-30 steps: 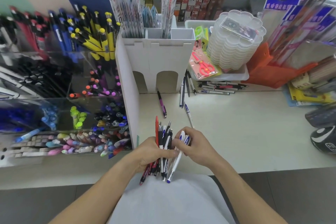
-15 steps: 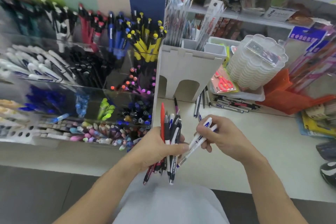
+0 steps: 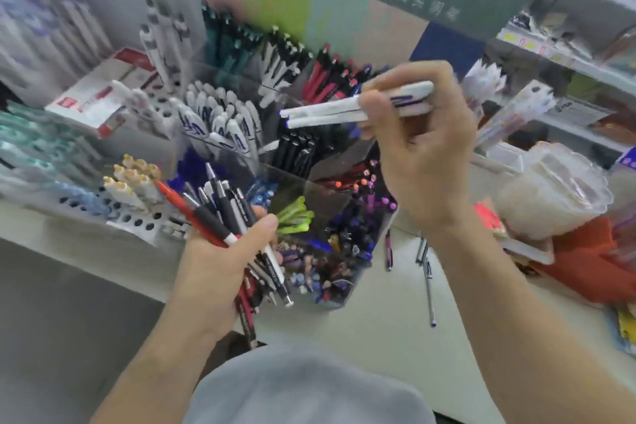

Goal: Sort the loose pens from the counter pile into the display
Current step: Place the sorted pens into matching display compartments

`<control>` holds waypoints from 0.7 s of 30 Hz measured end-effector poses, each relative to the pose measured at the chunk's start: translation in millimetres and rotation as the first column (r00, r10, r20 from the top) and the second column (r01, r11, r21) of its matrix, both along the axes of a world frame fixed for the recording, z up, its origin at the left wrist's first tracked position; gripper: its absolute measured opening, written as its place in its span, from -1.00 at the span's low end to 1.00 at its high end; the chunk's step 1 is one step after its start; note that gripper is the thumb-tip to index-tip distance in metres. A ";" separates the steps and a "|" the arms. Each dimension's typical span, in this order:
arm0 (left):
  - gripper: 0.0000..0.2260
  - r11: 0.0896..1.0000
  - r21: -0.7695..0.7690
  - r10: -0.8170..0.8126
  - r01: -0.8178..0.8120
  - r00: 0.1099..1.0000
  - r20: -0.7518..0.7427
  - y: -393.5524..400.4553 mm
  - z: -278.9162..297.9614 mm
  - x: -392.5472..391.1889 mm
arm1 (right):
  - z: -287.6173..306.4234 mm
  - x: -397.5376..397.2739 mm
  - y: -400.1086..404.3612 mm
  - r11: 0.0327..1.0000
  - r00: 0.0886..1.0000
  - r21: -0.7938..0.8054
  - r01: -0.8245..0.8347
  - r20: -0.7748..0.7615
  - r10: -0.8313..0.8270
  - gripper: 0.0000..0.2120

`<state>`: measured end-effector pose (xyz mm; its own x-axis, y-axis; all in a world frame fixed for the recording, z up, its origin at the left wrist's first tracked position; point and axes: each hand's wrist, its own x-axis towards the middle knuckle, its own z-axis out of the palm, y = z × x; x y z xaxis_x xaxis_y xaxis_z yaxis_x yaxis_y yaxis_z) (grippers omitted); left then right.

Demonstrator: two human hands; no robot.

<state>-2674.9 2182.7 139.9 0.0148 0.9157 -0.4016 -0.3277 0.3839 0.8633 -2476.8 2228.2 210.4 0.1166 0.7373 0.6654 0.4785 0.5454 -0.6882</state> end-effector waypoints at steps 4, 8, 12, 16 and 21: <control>-0.76 0.996 -0.079 0.046 -0.042 0.998 0.045 5.7 -8.8 -18.4 | -20.4 -39.0 48.9 0.989 0.893 -0.103 -0.109 0.426 0.143 -0.85; -0.88 0.995 -0.097 0.036 -0.026 0.994 0.099 13.8 -16.7 -36.7 | -39.5 -47.9 72.7 0.947 0.723 -0.303 -0.104 0.631 0.282 -0.83; -0.85 0.996 -0.094 0.015 -0.004 0.992 0.123 22.5 -26.0 -46.1 | -52.1 -66.0 83.3 0.953 0.585 -0.303 0.001 0.773 0.245 -0.77; -0.88 0.993 -0.064 -0.097 0.104 0.989 0.108 28.3 -27.8 -50.4 | -57.4 -83.4 75.1 0.982 0.522 -0.099 0.163 0.853 0.000 -0.55; -0.73 0.924 -0.017 -0.374 0.383 0.910 0.177 30.3 -28.0 -54.7 | -58.7 -93.2 83.6 0.986 0.475 0.041 0.161 0.873 -0.114 -0.63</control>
<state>-2729.6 2213.1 111.9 0.4272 0.8067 -0.4083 -0.2866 0.5491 0.7851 -2570.0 2311.8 151.7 -0.4016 0.7942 0.4560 0.9104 0.4001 0.1051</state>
